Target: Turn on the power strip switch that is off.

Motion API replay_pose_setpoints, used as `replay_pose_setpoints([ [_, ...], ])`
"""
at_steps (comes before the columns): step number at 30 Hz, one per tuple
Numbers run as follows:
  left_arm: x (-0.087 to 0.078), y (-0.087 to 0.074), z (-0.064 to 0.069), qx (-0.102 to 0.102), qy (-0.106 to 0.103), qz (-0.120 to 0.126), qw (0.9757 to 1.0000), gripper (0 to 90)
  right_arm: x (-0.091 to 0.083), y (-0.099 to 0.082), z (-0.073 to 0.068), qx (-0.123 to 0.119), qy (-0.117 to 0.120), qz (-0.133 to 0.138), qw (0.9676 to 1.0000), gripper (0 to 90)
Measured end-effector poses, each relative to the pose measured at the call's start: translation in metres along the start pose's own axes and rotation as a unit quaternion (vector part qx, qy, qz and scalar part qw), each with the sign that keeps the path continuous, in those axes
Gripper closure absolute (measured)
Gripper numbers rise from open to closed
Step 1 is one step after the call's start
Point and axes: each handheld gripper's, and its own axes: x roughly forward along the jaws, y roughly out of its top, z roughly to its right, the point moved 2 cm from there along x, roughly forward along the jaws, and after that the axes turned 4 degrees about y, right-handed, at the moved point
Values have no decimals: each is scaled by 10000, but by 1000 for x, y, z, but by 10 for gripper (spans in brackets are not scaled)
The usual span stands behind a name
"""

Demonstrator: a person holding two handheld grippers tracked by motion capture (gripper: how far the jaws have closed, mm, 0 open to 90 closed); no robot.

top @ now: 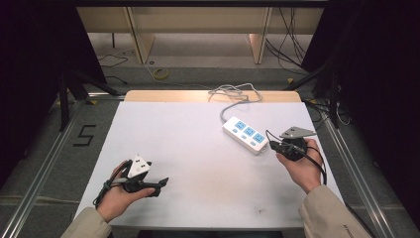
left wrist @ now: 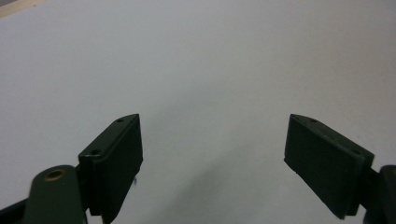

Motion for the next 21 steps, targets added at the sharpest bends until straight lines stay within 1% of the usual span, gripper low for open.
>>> replay_pose_setpoints([
  [6,0,0,0,-1,1,-4,10000,191,7,7,4,34,-12,-48,10000,900],
  [10,0,0,0,5,5,-7,10000,193,10,10,5,-4,-3,-103,9999,900],
  [12,0,0,0,-7,6,-4,10000,193,12,14,6,46,-19,-109,9999,900],
  [21,0,0,0,0,12,-8,10000,195,21,18,6,28,22,-174,9998,900],
])
